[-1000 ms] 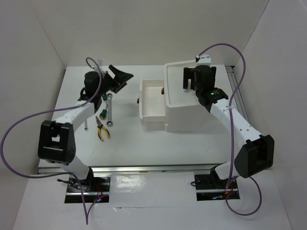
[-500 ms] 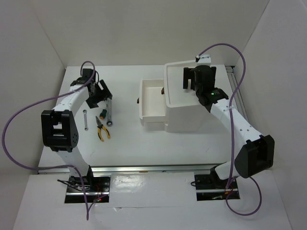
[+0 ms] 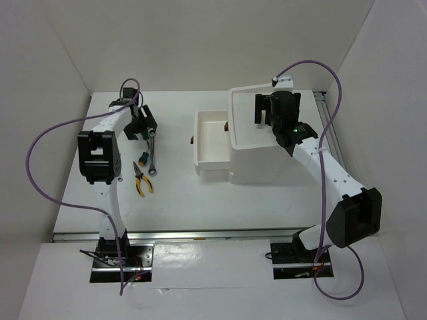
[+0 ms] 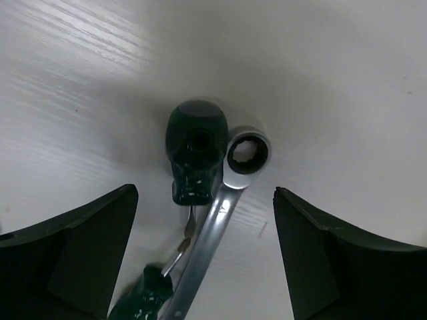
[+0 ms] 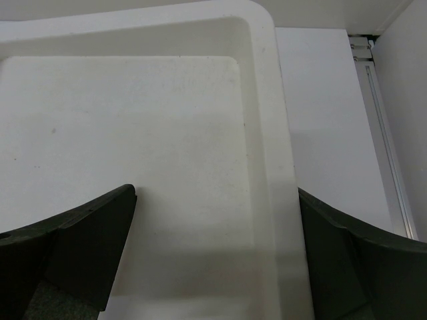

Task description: Sort the tools into containers

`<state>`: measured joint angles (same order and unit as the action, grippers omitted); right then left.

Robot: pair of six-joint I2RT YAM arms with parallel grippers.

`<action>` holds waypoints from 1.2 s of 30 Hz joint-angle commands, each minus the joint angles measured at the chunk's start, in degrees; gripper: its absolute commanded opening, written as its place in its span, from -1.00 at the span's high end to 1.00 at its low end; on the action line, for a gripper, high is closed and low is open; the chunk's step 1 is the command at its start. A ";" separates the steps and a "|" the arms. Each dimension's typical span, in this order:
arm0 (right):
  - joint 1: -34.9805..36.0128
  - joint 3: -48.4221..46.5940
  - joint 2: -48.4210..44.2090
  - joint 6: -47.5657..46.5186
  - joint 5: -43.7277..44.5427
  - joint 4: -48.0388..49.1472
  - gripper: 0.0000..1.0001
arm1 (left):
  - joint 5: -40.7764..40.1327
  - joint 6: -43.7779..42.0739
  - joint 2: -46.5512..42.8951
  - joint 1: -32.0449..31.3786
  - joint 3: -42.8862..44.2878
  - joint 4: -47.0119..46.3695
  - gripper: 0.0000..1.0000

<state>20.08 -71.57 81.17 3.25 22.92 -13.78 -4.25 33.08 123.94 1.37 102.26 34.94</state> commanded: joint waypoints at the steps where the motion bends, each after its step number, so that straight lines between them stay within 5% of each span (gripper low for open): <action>1: 3.56 4.60 4.62 5.72 -8.77 -11.53 -1.00 | -0.67 -0.30 3.32 0.22 2.94 1.62 -0.89; 7: 3.57 4.60 4.62 5.72 -8.24 -11.53 -1.00 | -0.15 0.85 5.52 0.83 3.65 1.62 -0.62; 21: 4.62 4.60 5.76 5.72 -7.62 -11.53 -1.00 | 1.00 1.55 5.96 3.73 5.13 2.93 -0.45; 26: 4.62 4.60 5.23 5.72 -7.10 -11.53 -1.00 | 1.00 1.55 8.59 3.73 6.46 4.61 -0.02; 32: 4.62 4.07 5.23 5.72 -7.10 -11.53 -1.00 | 0.21 1.55 10.18 3.73 9.62 8.12 1.00; 36: 4.62 4.07 5.23 5.72 -7.10 -11.53 -1.00 | 3.35 2.87 5.55 4.26 7.36 7.70 1.00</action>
<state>20.75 -71.59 81.89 3.03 24.77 -13.54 -2.94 34.96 132.22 5.10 110.32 40.45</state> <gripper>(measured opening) 1.002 0.460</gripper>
